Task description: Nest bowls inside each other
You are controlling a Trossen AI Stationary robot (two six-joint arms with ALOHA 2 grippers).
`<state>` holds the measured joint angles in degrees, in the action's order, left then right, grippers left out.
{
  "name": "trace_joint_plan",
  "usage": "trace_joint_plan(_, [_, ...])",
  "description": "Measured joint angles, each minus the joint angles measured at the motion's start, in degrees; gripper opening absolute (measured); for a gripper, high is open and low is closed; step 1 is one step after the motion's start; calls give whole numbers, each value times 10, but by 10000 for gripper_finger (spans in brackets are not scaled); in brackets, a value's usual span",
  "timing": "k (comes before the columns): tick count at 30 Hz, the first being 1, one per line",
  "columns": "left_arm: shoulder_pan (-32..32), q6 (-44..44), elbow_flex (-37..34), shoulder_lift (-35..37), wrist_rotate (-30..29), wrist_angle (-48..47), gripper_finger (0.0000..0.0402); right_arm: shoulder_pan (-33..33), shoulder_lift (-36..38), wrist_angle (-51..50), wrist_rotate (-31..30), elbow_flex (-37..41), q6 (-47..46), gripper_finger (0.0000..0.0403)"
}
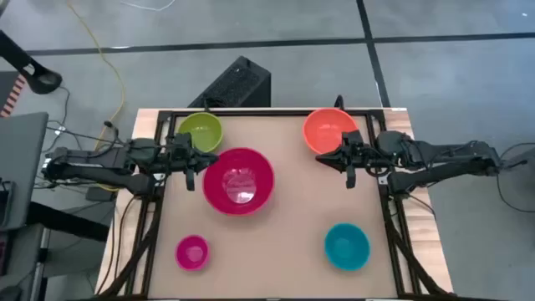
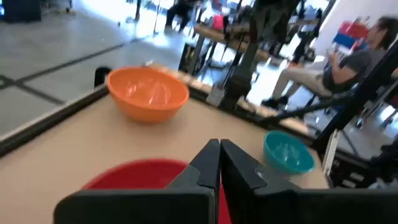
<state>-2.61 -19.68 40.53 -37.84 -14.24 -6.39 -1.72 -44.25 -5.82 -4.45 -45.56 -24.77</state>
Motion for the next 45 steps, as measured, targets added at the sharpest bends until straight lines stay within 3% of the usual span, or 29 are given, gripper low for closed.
trace_joint_plan(21, [0,-4,0,11,0,-2,0,-5,1,48,17,0,0,12])
trace_joint_plan(30, [0,-4,0,11,0,-2,0,4,1,57,-2,1,-7,96])
trace_joint_plan(40, [0,-4,0,11,4,-2,0,4,0,54,-27,1,-41,235])
trace_joint_plan(45, [0,-4,0,11,4,-2,0,3,0,47,-17,1,-43,253])
